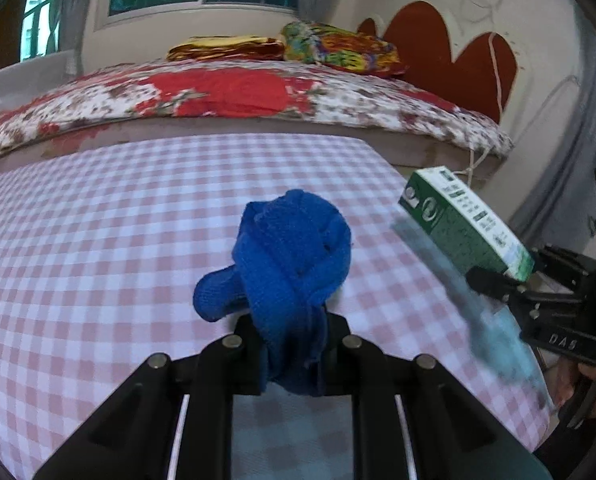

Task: Collect trash

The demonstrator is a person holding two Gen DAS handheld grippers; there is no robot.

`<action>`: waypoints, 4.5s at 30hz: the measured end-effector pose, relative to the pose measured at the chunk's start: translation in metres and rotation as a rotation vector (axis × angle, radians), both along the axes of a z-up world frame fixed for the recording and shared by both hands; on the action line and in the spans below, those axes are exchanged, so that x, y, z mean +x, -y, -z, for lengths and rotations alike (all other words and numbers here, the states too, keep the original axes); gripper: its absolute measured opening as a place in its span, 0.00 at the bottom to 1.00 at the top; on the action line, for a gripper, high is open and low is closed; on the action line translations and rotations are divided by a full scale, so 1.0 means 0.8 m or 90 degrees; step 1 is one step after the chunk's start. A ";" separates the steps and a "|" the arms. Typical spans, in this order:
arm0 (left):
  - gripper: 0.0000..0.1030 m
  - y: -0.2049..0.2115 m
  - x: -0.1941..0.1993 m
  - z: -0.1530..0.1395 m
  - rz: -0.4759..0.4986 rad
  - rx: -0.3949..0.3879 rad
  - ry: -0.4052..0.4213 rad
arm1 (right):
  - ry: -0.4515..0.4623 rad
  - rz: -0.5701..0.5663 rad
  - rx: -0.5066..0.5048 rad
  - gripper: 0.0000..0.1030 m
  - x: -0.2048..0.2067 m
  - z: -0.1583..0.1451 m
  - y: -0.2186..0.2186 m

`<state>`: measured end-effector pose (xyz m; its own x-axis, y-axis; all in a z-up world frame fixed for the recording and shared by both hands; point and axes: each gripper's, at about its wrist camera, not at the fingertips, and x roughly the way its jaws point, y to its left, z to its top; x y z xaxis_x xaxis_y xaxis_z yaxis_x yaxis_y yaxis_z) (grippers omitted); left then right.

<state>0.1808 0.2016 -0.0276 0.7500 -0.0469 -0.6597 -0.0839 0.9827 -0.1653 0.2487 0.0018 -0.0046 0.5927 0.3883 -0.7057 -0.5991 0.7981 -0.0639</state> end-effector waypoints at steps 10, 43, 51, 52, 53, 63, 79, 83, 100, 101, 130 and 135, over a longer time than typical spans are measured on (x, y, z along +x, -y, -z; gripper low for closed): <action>0.17 0.055 -0.017 -0.011 0.050 0.014 0.015 | 0.033 0.062 0.014 0.54 -0.024 -0.011 0.108; 0.17 0.321 -0.041 -0.006 0.301 -0.006 -0.004 | 0.005 0.251 -0.009 0.54 -0.119 0.029 0.371; 0.17 0.398 -0.050 0.012 0.363 -0.003 -0.031 | -0.021 0.272 -0.014 0.54 -0.140 0.052 0.414; 0.17 0.402 -0.049 0.014 0.367 -0.001 -0.034 | -0.024 0.273 -0.014 0.54 -0.141 0.055 0.418; 0.17 0.407 -0.049 0.017 0.370 0.002 -0.037 | -0.026 0.275 -0.016 0.54 -0.142 0.057 0.423; 0.17 0.440 -0.035 0.050 0.383 0.027 -0.080 | -0.049 0.289 -0.015 0.54 -0.144 0.081 0.450; 0.17 0.462 -0.014 0.102 0.396 0.049 -0.135 | -0.113 0.252 -0.067 0.54 -0.121 0.139 0.447; 0.19 0.464 -0.008 0.109 0.397 0.044 -0.134 | -0.121 0.216 -0.087 0.55 -0.109 0.154 0.438; 0.99 0.460 -0.006 0.131 0.351 0.100 -0.121 | -0.111 0.283 -0.167 1.00 -0.085 0.188 0.467; 0.99 0.459 -0.007 0.131 0.350 0.099 -0.121 | -0.110 0.281 -0.170 1.00 -0.086 0.188 0.466; 0.99 0.461 -0.040 0.060 0.348 0.101 -0.056 | -0.037 0.350 -0.098 1.00 -0.127 0.096 0.483; 0.99 0.447 -0.058 0.030 0.335 0.099 -0.025 | -0.018 0.363 -0.060 1.00 -0.153 0.067 0.480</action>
